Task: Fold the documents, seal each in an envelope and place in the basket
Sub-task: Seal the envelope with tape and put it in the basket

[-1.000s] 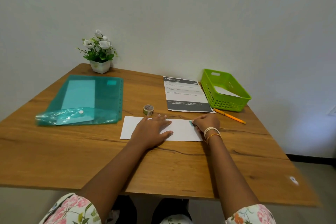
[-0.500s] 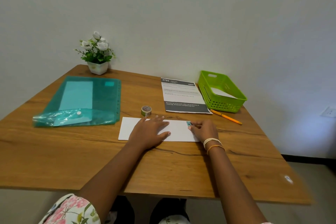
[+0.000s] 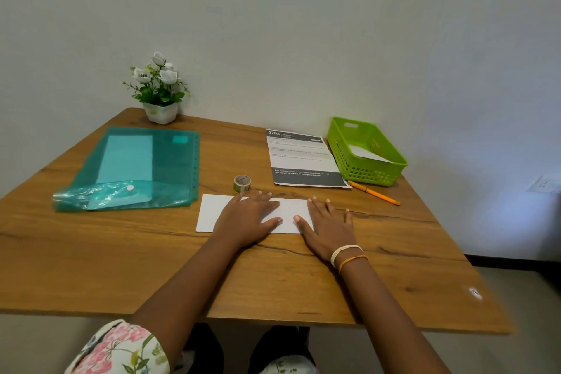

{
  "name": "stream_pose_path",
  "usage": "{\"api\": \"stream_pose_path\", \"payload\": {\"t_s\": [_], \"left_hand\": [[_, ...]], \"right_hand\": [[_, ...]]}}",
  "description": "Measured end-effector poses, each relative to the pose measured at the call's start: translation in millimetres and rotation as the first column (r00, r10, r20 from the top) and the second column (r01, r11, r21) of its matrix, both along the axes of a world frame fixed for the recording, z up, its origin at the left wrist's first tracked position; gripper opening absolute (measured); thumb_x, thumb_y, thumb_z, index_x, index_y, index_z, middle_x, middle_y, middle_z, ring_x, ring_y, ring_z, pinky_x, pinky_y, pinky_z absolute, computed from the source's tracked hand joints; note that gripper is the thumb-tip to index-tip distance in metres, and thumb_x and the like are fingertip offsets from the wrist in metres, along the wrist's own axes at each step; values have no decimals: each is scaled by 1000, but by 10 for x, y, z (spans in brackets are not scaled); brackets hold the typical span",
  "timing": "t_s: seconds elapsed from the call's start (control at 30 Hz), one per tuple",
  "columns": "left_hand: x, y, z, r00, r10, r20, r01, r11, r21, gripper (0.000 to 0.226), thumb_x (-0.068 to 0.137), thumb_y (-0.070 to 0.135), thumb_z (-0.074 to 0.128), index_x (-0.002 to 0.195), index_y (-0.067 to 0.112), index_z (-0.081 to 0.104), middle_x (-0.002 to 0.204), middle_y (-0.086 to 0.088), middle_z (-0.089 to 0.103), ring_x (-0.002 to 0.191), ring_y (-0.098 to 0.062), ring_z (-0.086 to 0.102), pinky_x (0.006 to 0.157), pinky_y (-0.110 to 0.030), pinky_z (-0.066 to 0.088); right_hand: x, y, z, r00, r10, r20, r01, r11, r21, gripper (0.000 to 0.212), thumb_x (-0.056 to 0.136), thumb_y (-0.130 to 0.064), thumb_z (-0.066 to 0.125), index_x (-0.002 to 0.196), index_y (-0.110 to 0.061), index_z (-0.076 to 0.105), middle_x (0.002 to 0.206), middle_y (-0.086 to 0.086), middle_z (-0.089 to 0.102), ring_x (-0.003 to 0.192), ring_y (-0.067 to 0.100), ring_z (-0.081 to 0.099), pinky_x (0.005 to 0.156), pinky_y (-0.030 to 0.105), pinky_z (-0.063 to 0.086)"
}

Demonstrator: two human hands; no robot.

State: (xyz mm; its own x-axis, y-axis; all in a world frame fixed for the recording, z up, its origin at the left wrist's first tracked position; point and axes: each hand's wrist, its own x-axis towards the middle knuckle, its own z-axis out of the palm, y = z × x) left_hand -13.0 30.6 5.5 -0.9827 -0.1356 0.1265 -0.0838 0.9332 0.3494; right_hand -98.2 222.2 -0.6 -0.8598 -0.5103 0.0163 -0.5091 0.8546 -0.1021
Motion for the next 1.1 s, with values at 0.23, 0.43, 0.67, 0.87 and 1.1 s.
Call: {"api": "stream_pose_path", "payload": {"t_s": [0.23,0.43,0.67,0.87,1.1], "left_hand": [[11,21,37,1000,-18,2,18,999,-29,54,95,60,37,145,39,39,157,12,27,146,-9,21,119,-40,13],[25,18,28,1000,-10,8,10,1000,-19,54,95,60,38,145,39,38,157,12,27,146,-9,21,119,-41,13],[28,46,36,1000,-9,-9,9,1000,-21,55,92,59,44,143,35,43,154,10,34,143,-11,27,116,-41,20],[-64,120,221,999,33,26,-33,999,-14,67,78,60,65,136,30,52,143,2,49,130,-18,44,100,-37,41],[-173,277,434,954,220,203,-222,975,-15,70,61,61,81,110,19,54,109,0,62,100,-19,57,72,-29,47]], "right_hand": [[40,10,-35,1000,-20,6,21,997,-68,76,89,-71,11,152,-28,11,160,-10,6,148,16,4,117,52,5],[93,21,-34,999,-22,-31,19,995,-102,72,92,-67,14,152,-26,19,160,-8,12,148,14,7,117,51,6],[81,24,-19,1000,-30,-1,30,995,-92,61,98,-54,19,152,-25,18,160,-7,14,147,15,11,117,50,10],[31,5,49,999,-19,-27,17,997,-74,52,96,-31,28,149,-26,26,159,-2,19,146,19,15,114,51,17],[34,-20,24,992,-90,-93,71,981,-183,47,94,-29,35,141,-29,37,145,1,42,132,19,39,106,43,31]]}}
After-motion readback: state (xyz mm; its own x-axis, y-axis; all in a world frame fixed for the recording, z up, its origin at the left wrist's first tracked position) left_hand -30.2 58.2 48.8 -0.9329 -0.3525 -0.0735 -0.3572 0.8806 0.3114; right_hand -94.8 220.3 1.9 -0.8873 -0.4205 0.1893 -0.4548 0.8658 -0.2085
